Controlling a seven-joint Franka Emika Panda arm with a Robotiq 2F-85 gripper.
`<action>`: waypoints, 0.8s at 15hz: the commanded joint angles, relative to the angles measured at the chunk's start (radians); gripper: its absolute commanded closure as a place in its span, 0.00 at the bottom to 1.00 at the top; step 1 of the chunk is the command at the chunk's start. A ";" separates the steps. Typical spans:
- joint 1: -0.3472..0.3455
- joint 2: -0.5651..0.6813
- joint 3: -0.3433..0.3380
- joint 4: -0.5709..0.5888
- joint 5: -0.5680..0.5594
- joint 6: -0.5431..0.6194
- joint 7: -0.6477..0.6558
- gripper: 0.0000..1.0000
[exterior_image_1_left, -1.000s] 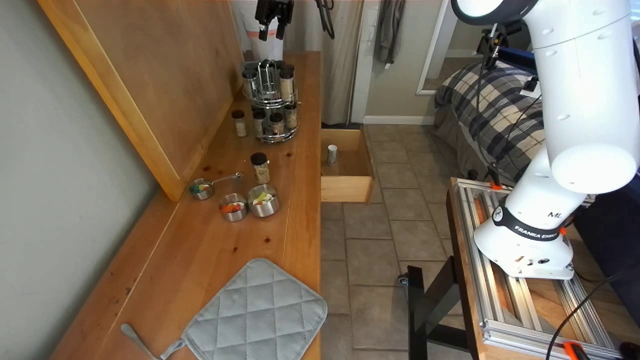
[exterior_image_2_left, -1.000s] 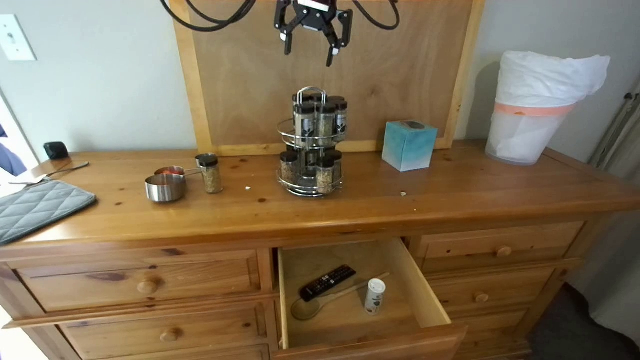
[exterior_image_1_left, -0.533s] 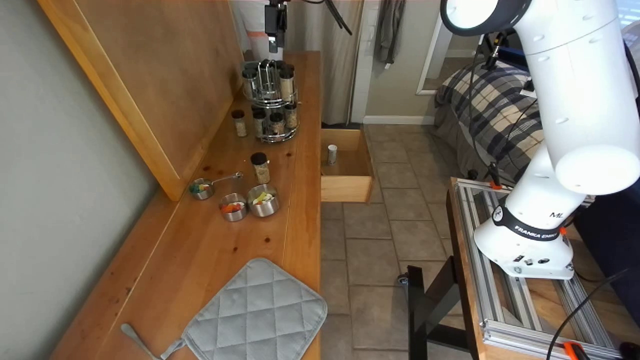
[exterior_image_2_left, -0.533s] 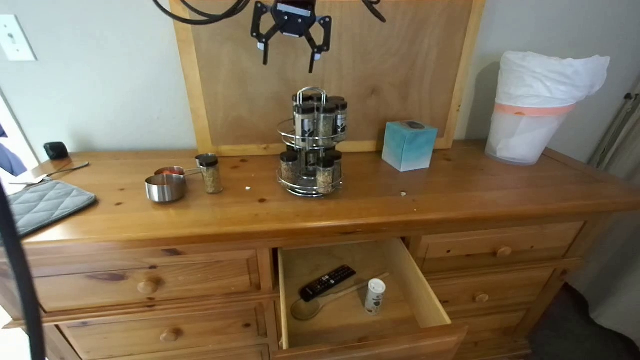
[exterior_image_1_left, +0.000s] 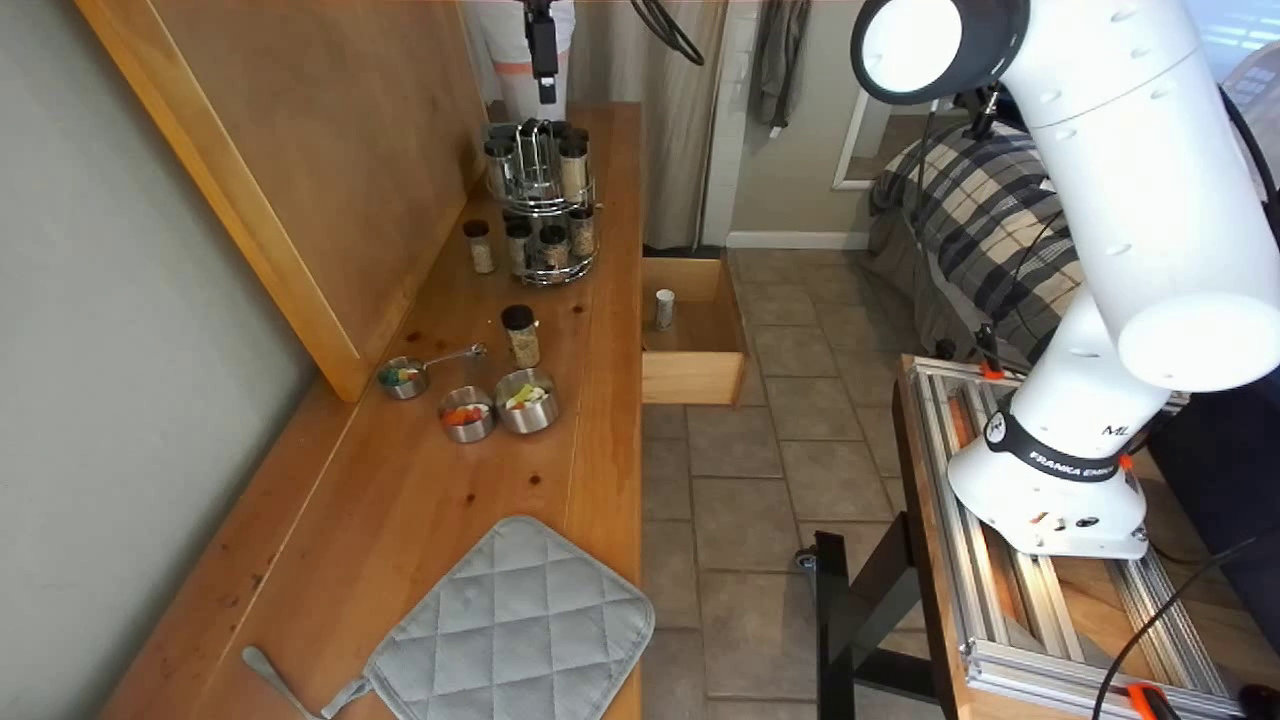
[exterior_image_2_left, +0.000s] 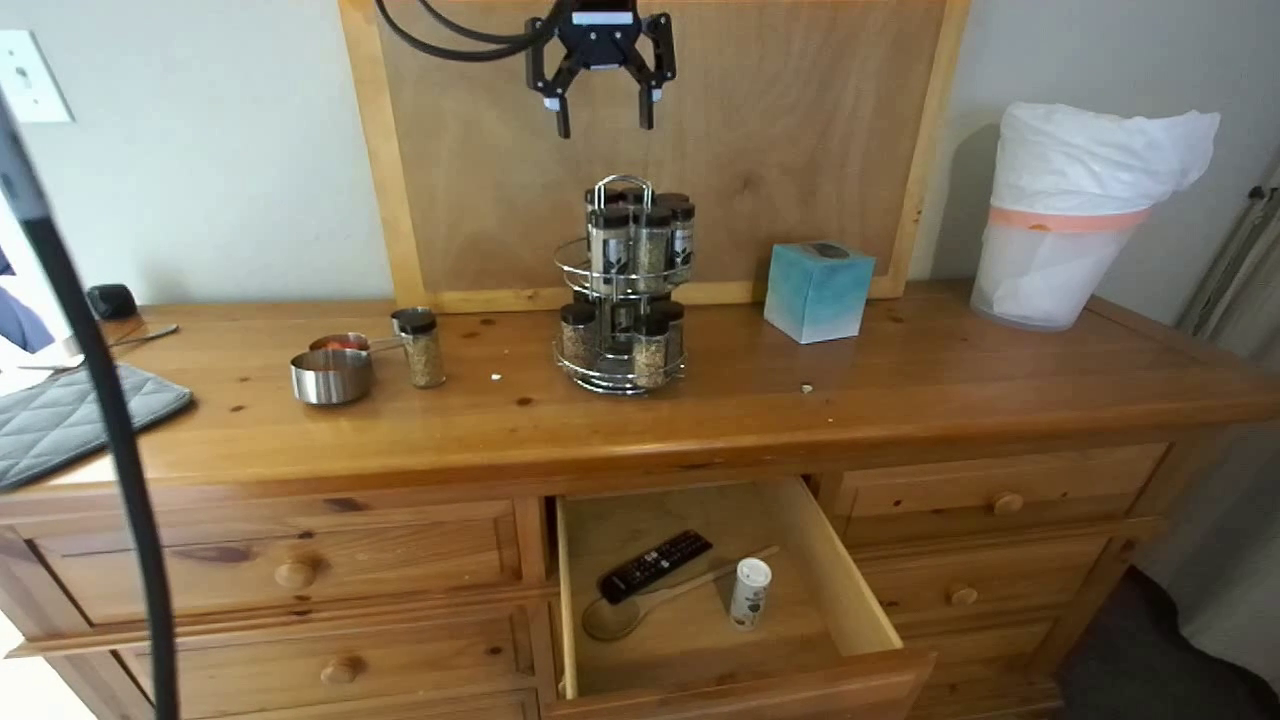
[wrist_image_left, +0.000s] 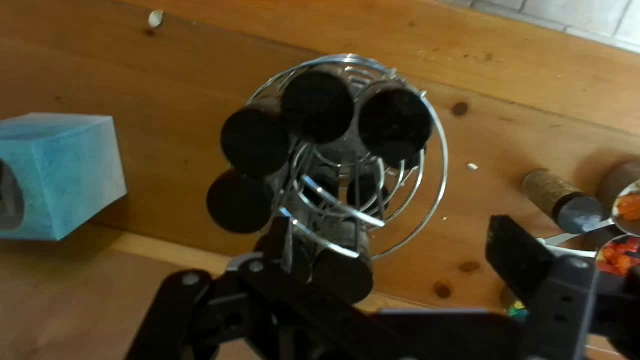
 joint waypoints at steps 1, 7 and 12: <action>0.000 0.010 0.000 0.007 -0.001 0.032 -0.018 0.00; 0.000 0.027 0.000 0.029 -0.003 0.050 -0.043 0.00; 0.004 0.032 -0.014 0.026 -0.077 0.031 -0.219 0.00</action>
